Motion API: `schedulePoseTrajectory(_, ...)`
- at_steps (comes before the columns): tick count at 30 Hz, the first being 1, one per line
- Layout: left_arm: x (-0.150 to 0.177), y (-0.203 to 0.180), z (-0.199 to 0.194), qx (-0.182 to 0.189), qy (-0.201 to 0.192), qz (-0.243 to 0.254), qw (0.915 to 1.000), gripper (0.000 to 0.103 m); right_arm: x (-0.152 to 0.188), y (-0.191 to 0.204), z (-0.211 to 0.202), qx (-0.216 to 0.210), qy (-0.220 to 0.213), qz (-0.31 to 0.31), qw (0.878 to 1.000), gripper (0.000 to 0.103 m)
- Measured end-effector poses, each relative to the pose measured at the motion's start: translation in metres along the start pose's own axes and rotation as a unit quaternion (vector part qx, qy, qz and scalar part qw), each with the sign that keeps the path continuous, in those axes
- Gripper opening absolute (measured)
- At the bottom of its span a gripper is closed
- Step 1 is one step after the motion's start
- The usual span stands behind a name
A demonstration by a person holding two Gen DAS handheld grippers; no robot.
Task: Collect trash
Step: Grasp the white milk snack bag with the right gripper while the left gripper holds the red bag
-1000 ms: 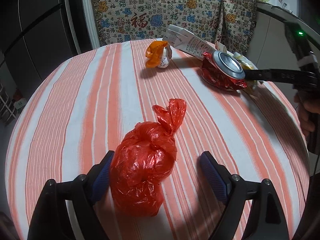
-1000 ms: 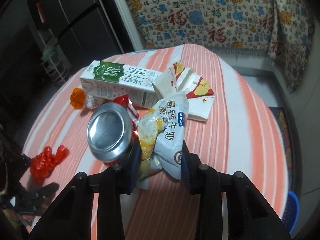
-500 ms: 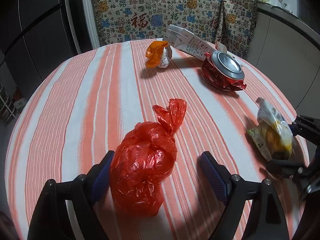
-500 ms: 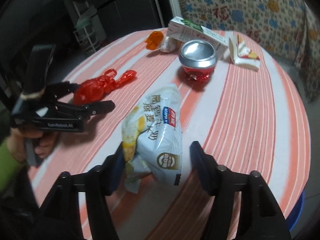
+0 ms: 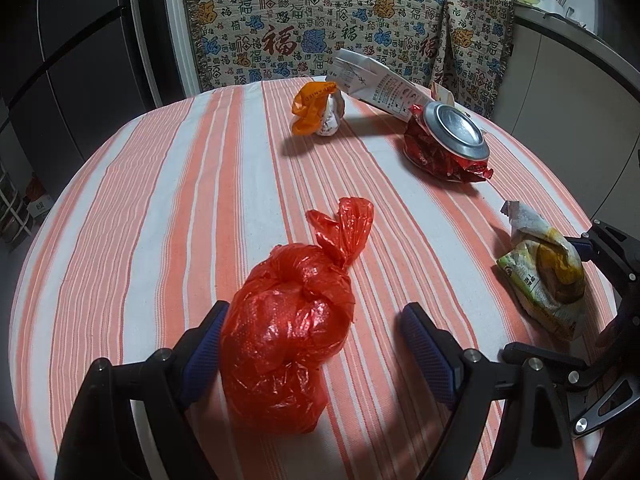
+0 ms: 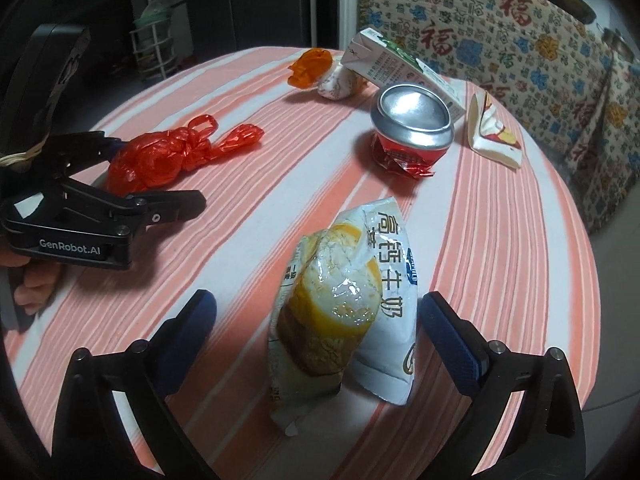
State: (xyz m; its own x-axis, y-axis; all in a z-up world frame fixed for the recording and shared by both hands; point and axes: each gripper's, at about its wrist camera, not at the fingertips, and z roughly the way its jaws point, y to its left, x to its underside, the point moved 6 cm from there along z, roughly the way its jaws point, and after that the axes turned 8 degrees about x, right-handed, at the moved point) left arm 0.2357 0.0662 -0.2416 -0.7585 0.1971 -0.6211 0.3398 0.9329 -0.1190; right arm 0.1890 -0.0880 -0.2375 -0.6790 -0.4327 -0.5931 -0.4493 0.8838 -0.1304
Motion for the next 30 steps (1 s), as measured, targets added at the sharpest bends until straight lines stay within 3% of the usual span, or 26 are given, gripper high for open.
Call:
schedulePoseTrajectory(20, 0.000, 0.001, 0.000, 0.001, -0.001, -0.001, 1.0000, 0.088, 0.004, -0.005, -0.002, -0.004, -0.001, 0.005, 1.000, 0.102)
schedulePoseTrajectory(25, 0.000, 0.001, 0.000, 0.002, -0.001, -0.002, 1.0000, 0.088, 0.004, -0.007, -0.005, -0.022, -0.005, 0.010, 1.000, 0.102)
schedulePoseTrajectory(28, -0.002, 0.002, 0.000, 0.007, 0.002, 0.004, 1.0000, 0.088, 0.006, -0.015, -0.010, -0.055, -0.005, 0.019, 0.998, 0.102)
schedulePoseTrajectory(30, -0.004, 0.002, -0.001, 0.019, 0.007, 0.016, 0.9997, 0.088, 0.008, -0.028, -0.015, -0.044, 0.001, 0.030, 0.999, 0.101)
